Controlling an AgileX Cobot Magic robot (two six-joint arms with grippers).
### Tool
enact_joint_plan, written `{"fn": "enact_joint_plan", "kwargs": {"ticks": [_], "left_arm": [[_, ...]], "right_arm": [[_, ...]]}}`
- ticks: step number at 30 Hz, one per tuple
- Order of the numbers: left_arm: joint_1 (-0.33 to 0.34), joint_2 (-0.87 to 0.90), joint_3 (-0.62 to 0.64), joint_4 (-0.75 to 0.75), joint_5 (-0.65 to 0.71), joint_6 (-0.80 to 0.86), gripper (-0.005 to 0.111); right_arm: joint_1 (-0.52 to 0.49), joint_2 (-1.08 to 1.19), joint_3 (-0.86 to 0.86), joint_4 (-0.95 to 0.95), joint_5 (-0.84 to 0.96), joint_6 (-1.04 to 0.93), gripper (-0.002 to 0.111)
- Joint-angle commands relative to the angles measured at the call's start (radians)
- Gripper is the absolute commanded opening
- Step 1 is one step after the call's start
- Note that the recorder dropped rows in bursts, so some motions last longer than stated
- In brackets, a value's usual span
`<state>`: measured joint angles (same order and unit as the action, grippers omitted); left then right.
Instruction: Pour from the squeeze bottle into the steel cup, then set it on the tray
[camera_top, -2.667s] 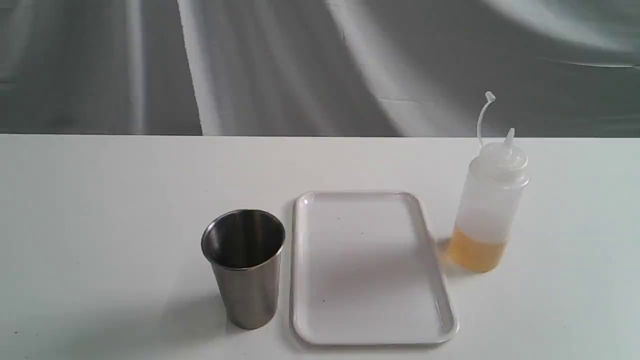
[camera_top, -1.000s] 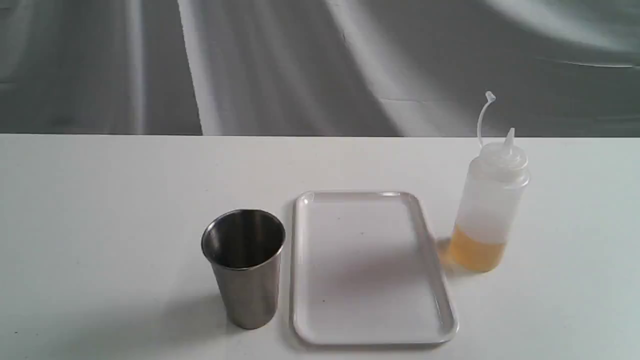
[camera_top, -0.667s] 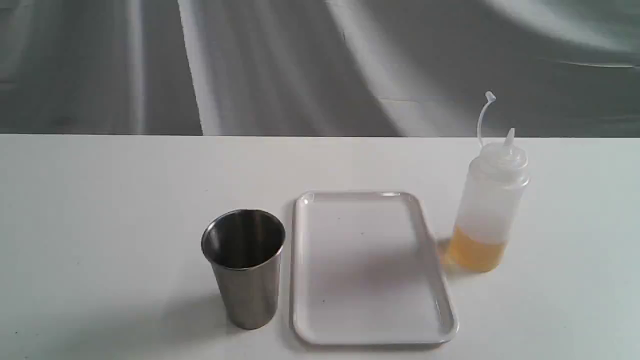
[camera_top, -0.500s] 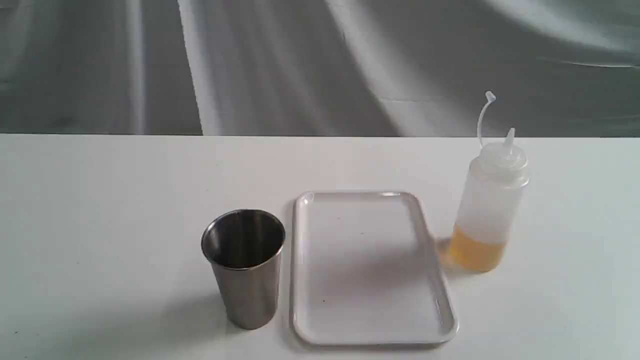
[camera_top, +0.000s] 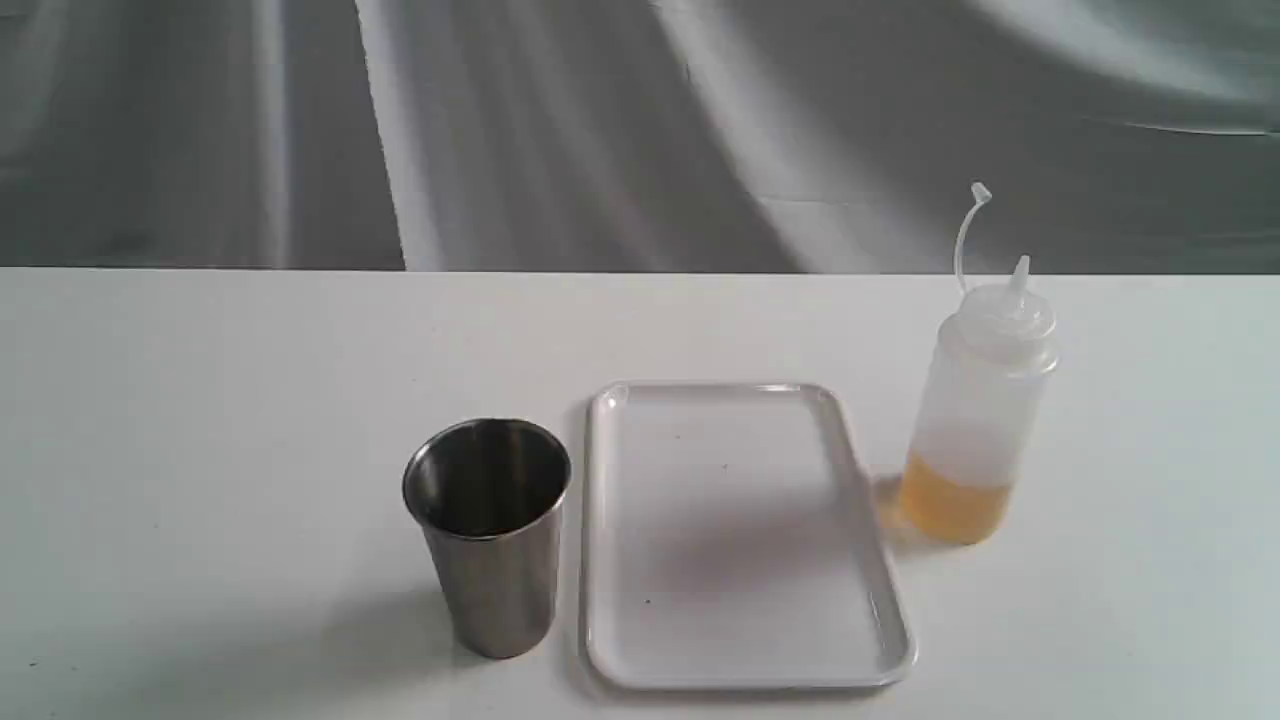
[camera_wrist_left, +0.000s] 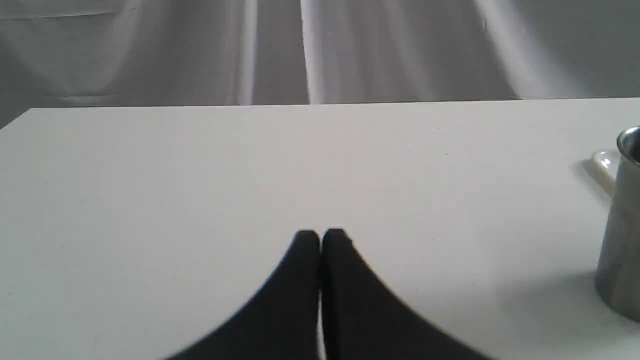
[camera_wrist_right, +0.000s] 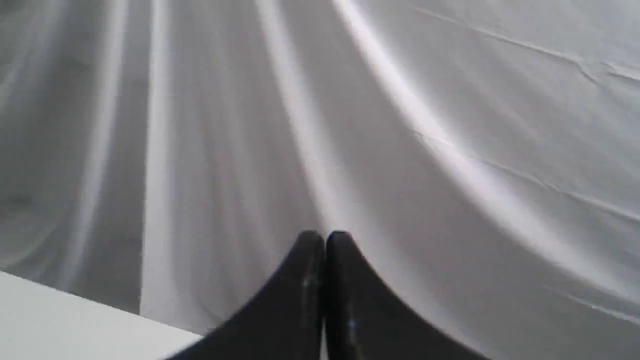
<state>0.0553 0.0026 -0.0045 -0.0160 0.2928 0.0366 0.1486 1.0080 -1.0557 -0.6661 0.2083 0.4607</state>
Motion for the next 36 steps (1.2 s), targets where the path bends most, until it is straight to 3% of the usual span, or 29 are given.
{"fn": "enact_joint_plan", "kwargs": {"ticks": [1, 5, 11, 16, 26, 30, 32, 34, 36], "left_arm": [[-0.008, -0.003, 0.004, -0.001, -0.009, -0.003, 0.0], [-0.008, -0.003, 0.004, -0.001, -0.009, -0.003, 0.0], [-0.008, -0.003, 0.004, -0.001, -0.009, -0.004, 0.0], [-0.008, -0.003, 0.004, -0.001, -0.009, -0.004, 0.0], [-0.008, -0.003, 0.004, -0.001, -0.009, -0.002, 0.0], [-0.008, -0.003, 0.004, -0.001, -0.009, -0.002, 0.0], [-0.008, -0.003, 0.004, -0.001, -0.009, -0.002, 0.0], [-0.008, -0.003, 0.004, -0.001, -0.009, -0.002, 0.0], [-0.008, -0.003, 0.004, -0.001, -0.009, -0.004, 0.0]], "right_arm": [[0.003, -0.003, 0.05, 0.283, -0.158, -0.324, 0.0], [0.001, -0.003, 0.168, 0.454, -0.304, -0.475, 0.0], [0.001, -0.003, 0.363, 0.5, -0.542, -0.58, 0.0], [0.001, -0.003, 0.524, 0.719, -0.77, -0.628, 0.0], [0.001, -0.003, 0.661, 0.778, -0.833, -0.65, 0.002], [0.001, -0.003, 0.674, 0.778, -0.831, -0.653, 0.023], [0.001, -0.003, 0.674, 0.778, -0.831, -0.653, 0.042], [0.001, -0.003, 0.674, 0.762, -0.831, -0.653, 0.071], [0.001, 0.002, 0.674, 0.745, -0.831, -0.653, 0.092]]}}
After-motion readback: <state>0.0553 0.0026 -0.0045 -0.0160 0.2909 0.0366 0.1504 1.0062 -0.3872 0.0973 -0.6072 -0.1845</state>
